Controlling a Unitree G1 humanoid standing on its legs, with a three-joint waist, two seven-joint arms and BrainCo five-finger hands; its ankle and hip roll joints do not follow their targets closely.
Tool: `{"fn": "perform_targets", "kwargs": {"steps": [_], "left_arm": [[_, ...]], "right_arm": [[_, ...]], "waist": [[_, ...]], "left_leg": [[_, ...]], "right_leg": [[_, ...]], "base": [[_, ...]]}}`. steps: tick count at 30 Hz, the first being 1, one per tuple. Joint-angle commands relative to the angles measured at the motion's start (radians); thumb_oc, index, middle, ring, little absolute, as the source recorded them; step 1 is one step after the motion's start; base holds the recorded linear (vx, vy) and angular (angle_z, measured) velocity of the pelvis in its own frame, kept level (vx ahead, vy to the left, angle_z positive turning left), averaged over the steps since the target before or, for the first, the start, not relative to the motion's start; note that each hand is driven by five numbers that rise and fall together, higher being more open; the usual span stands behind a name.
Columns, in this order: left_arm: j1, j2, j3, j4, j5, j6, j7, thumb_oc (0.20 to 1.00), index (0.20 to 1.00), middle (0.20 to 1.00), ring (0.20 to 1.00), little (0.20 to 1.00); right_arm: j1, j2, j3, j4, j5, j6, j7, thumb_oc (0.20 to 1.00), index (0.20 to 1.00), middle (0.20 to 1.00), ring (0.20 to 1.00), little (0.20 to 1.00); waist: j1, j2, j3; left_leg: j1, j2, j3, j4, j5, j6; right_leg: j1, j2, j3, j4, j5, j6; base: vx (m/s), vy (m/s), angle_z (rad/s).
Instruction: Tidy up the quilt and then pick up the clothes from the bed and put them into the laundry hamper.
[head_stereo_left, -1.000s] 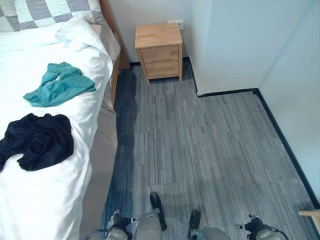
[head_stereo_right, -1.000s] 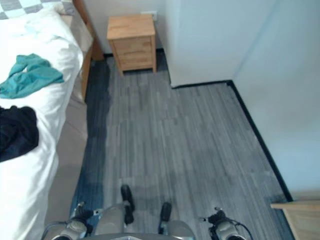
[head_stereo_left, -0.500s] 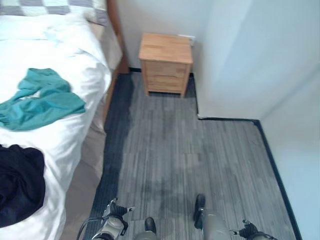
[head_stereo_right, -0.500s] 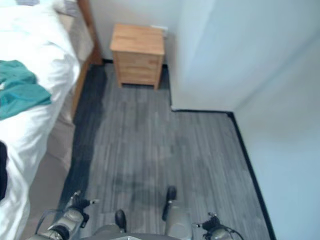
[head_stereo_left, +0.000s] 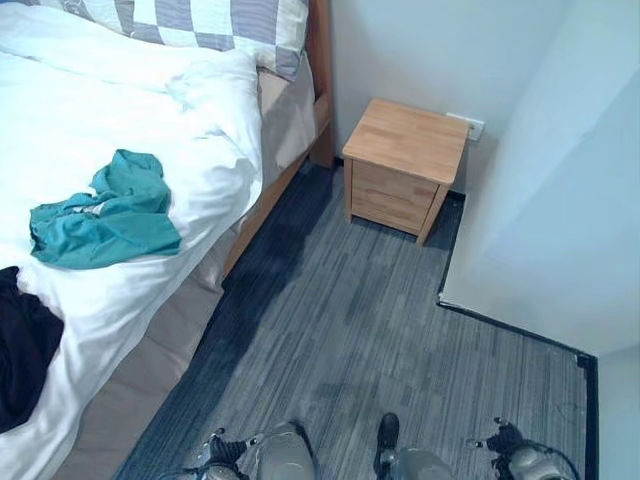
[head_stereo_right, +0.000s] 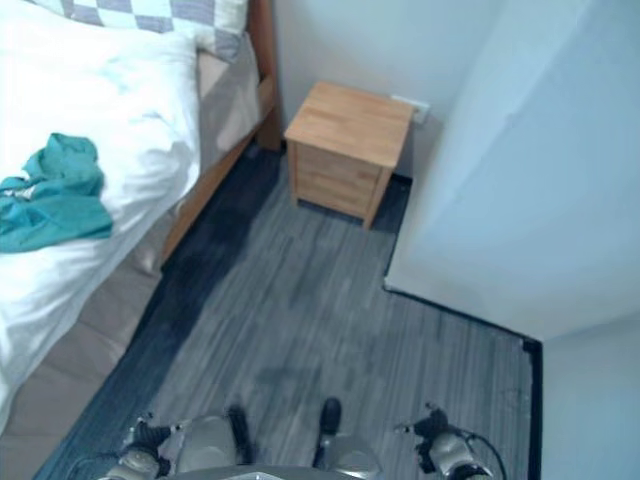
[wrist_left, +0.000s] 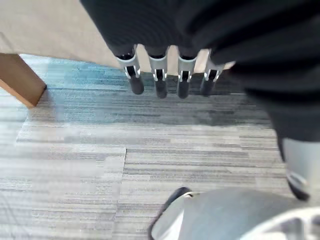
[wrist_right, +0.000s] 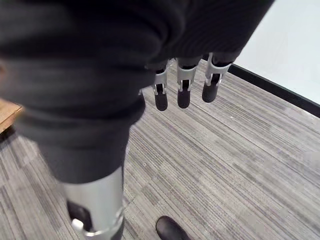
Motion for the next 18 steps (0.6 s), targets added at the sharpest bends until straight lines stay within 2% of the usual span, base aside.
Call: {"fn": "perform_targets", "kwargs": {"steps": [1, 2, 3, 4, 5, 6, 7, 8, 10, 12, 13, 14, 15, 16, 17, 18], "left_arm": [[-0.012, 0.011, -0.017, 0.0, 0.012, 0.01, -0.016, 1.0, 1.0, 1.0, 1.0, 1.0], [-0.011, 0.011, -0.017, -0.001, 0.012, 0.011, -0.016, 1.0, 1.0, 1.0, 1.0, 1.0], [-0.001, 0.021, -0.018, 0.012, 0.029, 0.014, -0.029, 1.0, 1.0, 1.0, 1.0, 1.0], [-0.001, 0.022, -0.018, 0.012, 0.029, 0.014, -0.029, 1.0, 1.0, 1.0, 1.0, 1.0], [-0.001, 0.039, -0.024, 0.038, 0.067, 0.031, -0.037, 1.0, 1.0, 1.0, 1.0, 1.0], [-0.002, 0.039, -0.022, 0.038, 0.068, 0.032, -0.038, 1.0, 1.0, 1.0, 1.0, 1.0], [-0.005, 0.054, -0.022, 0.05, 0.082, 0.042, -0.031, 1.0, 1.0, 1.0, 1.0, 1.0], [-0.006, 0.054, -0.022, 0.05, 0.082, 0.042, -0.031, 1.0, 1.0, 1.0, 1.0, 1.0], [-0.006, 0.065, -0.015, 0.045, 0.072, 0.035, -0.03, 1.0, 1.0, 1.0, 1.0, 1.0], [-0.01, 0.073, -0.019, 0.041, 0.073, 0.029, -0.029, 1.0, 1.0, 1.0, 1.0, 1.0], [-0.01, 0.073, -0.019, 0.041, 0.073, 0.029, -0.029, 1.0, 1.0, 1.0, 1.0, 1.0], [-0.019, 0.077, -0.026, 0.04, 0.084, 0.028, -0.029, 1.0, 1.0, 1.0, 1.0, 1.0], [-0.019, 0.076, -0.026, 0.04, 0.085, 0.028, -0.029, 1.0, 1.0, 1.0, 1.0, 1.0], [-0.018, 0.078, -0.025, 0.041, 0.093, 0.031, -0.026, 1.0, 1.0, 1.0, 1.0, 1.0], [-0.013, 0.073, -0.025, 0.045, 0.092, 0.024, -0.033, 1.0, 1.0, 1.0, 1.0, 1.0], [-0.012, 0.069, -0.028, 0.044, 0.086, 0.018, -0.034, 1.0, 1.0, 1.0, 1.0, 1.0]], "right_arm": [[0.032, -0.003, -0.022, 0.005, -0.013, -0.005, -0.002, 1.0, 1.0, 1.0, 1.0, 1.0], [0.034, -0.003, -0.021, 0.004, -0.013, -0.005, -0.002, 1.0, 1.0, 1.0, 1.0, 1.0], [0.051, 0.018, -0.02, 0.006, -0.013, -0.01, 0.005, 1.0, 1.0, 1.0, 1.0, 1.0], [0.052, 0.018, -0.02, 0.006, -0.013, -0.01, 0.005, 1.0, 1.0, 1.0, 1.0, 1.0], [0.044, 0.037, -0.025, -0.022, -0.004, -0.01, 0.019, 1.0, 1.0, 1.0, 1.0, 1.0], [0.044, 0.037, -0.025, -0.023, -0.004, -0.009, 0.019, 1.0, 1.0, 1.0, 1.0, 1.0], [0.035, 0.049, -0.028, -0.044, 0.006, -0.013, 0.019, 1.0, 1.0, 1.0, 1.0, 1.0], [0.035, 0.048, -0.028, -0.044, 0.006, -0.013, 0.019, 1.0, 1.0, 1.0, 1.0, 1.0], [0.032, 0.052, -0.038, -0.069, 0.023, -0.02, 0.014, 1.0, 1.0, 1.0, 1.0, 1.0], [0.031, 0.046, -0.037, -0.087, 0.033, -0.021, 0.015, 1.0, 1.0, 1.0, 1.0, 1.0], [0.031, 0.046, -0.037, -0.087, 0.033, -0.021, 0.015, 1.0, 1.0, 1.0, 1.0, 1.0], [0.021, 0.034, -0.036, -0.09, 0.04, -0.017, 0.018, 1.0, 1.0, 1.0, 1.0, 1.0], [0.021, 0.033, -0.035, -0.09, 0.04, -0.017, 0.018, 1.0, 1.0, 1.0, 1.0, 1.0], [0.019, 0.024, -0.036, -0.087, 0.037, -0.012, 0.023, 1.0, 1.0, 1.0, 1.0, 1.0], [0.013, 0.01, -0.026, -0.094, 0.025, -0.011, 0.031, 1.0, 1.0, 1.0, 1.0, 1.0], [0.004, 0.007, -0.019, -0.09, 0.023, -0.012, 0.031, 1.0, 1.0, 1.0, 1.0, 1.0]], "waist": [[-0.016, 0.011, -0.008], [-0.016, 0.009, -0.007], [-0.019, 0.009, -0.016], [-0.021, 0.007, -0.015], [-0.051, 0.006, 0.003], [-0.051, 0.003, 0.004], [-0.075, 0.019, 0.027], [-0.074, 0.017, 0.027], [-0.075, 0.022, 0.029], [-0.078, 0.024, 0.024], [-0.078, 0.025, 0.025], [-0.092, 0.03, 0.014], [-0.093, 0.032, 0.015], [-0.104, 0.036, 0.012], [-0.112, 0.037, 0.008], [-0.112, 0.043, 0.005]], "left_leg": [[0.081, 0.03, 0.147, -0.056, -0.04, -0.001], [0.086, 0.024, 0.148, -0.067, -0.036, 0.0], [0.142, -0.035, 0.119, -0.139, -0.055, 0.035], [0.145, -0.042, 0.118, -0.146, -0.054, 0.039], [0.213, -0.075, 0.112, -0.193, -0.088, 0.071], [0.214, -0.081, 0.113, -0.196, -0.09, 0.074], [0.269, -0.067, 0.094, -0.229, -0.091, 0.079], [0.269, -0.07, 0.096, -0.231, -0.091, 0.08], [0.314, -0.05, 0.061, -0.245, -0.087, 0.051], [0.331, -0.028, 0.033, -0.25, -0.088, 0.015], [0.331, -0.027, 0.033, -0.25, -0.088, 0.014], [0.366, -0.005, -0.008, -0.269, -0.097, -0.03], [0.368, -0.003, -0.008, -0.269, -0.097, -0.031], [0.391, 0.008, -0.018, -0.271, -0.105, -0.045], [0.422, 0.035, -0.035, -0.232, -0.124, -0.059], [0.425, 0.046, -0.044, -0.203, -0.127, -0.059]], "right_leg": [[0.042, -0.071, -0.039, 0.153, -0.18, 0.128], [0.042, -0.074, -0.04, 0.156, -0.182, 0.13], [0.025, -0.089, -0.074, 0.305, -0.159, 0.151], [0.022, -0.096, -0.075, 0.316, -0.164, 0.156], [-0.052, -0.134, -0.067, 0.55, -0.073, 0.223], [-0.057, -0.141, -0.063, 0.56, -0.076, 0.227], [-0.18, -0.144, -0.006, 0.76, -0.034, 0.242], [-0.187, -0.148, -0.002, 0.768, -0.037, 0.242], [-0.223, -0.209, -0.004, 0.637, -0.066, 0.223], [-0.205, -0.238, -0.006, 0.438, -0.077, 0.197], [-0.204, -0.237, -0.007, 0.436, -0.076, 0.197], [-0.219, -0.245, 0.065, 0.206, -0.035, 0.203], [-0.212, -0.242, 0.062, 0.197, -0.031, 0.203], [-0.23, -0.246, 0.112, 0.164, -0.005, 0.218], [-0.253, -0.229, 0.174, 0.204, -0.018, 0.228], [-0.262, -0.214, 0.183, 0.236, -0.034, 0.22]], "base": [[0.26, 0.022, 0.57], [0.56, 0.107, 0.7], [0.3, 0.103, 0.56], [0.54, 0.171, 0.58], [0.24, 0.101, 0.47], [0.43, 0.097, 0.87], [0.19, 0.028, 0.98], [0.47, -0.082, 1.05], [0.5, -0.215, 0.76], [0.35, -0.262, 0.71], [0.51, -0.439, 0.66], [0.37, -0.305, 0.52], [0.56, -0.444, 0.5], [0.51, -0.382, 0.64], [0.61, -0.474, 0.71], [0.42, -0.334, 0.61]]}}
